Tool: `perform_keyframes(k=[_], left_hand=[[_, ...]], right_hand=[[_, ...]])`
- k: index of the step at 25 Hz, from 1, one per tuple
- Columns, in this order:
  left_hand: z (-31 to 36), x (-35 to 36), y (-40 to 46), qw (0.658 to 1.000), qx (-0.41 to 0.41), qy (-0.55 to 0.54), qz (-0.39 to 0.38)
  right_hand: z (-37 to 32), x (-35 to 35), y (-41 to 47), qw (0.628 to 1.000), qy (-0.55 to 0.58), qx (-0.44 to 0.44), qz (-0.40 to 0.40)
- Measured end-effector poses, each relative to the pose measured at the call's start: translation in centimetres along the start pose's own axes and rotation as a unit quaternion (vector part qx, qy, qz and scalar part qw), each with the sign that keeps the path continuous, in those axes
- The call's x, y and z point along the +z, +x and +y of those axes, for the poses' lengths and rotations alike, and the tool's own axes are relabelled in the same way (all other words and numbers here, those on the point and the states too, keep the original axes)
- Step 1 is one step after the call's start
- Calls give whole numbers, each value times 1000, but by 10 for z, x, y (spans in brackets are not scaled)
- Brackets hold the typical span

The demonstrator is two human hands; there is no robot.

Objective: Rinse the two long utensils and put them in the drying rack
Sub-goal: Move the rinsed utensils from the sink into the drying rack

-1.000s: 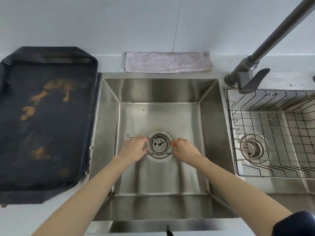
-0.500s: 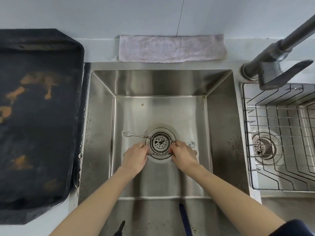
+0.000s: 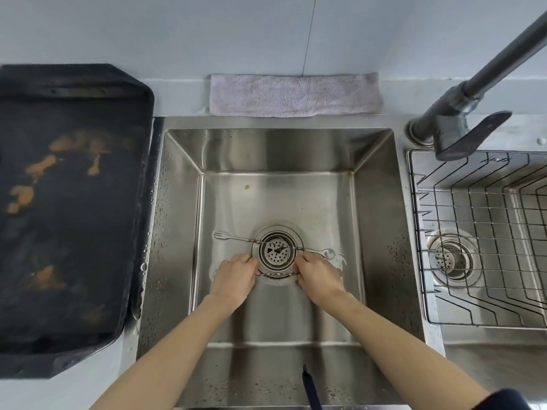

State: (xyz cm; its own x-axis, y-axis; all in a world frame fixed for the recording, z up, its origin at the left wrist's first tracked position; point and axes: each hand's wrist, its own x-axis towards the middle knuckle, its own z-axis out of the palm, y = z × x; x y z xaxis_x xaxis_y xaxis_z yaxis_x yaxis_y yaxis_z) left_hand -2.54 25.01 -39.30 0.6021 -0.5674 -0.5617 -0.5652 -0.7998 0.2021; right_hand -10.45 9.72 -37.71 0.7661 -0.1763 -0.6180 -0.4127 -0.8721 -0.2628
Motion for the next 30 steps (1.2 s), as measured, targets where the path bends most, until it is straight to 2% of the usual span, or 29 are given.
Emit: perform_keyframes(k=[6, 14, 20, 24, 27, 30], left_hand=[[1, -27, -18, 998, 27, -23, 47], [16, -72, -50, 988, 78, 11, 134], [43, -105, -75, 973, 103, 48, 203], [70, -119, -82, 963, 126, 54, 234], [99, -124, -84, 958, 128, 43, 255], [132, -127, -88, 952, 130, 43, 273]], right_hand=[[-6, -19, -20, 997, -8, -34, 67], [-10, -64, -60, 981, -40, -73, 173], [2, -91, -93, 964, -43, -71, 251], [22, -102, -114, 922, -66, -95, 369], [44, -105, -131, 930, -57, -94, 351], [73, -111, -145, 924, -51, -94, 367]])
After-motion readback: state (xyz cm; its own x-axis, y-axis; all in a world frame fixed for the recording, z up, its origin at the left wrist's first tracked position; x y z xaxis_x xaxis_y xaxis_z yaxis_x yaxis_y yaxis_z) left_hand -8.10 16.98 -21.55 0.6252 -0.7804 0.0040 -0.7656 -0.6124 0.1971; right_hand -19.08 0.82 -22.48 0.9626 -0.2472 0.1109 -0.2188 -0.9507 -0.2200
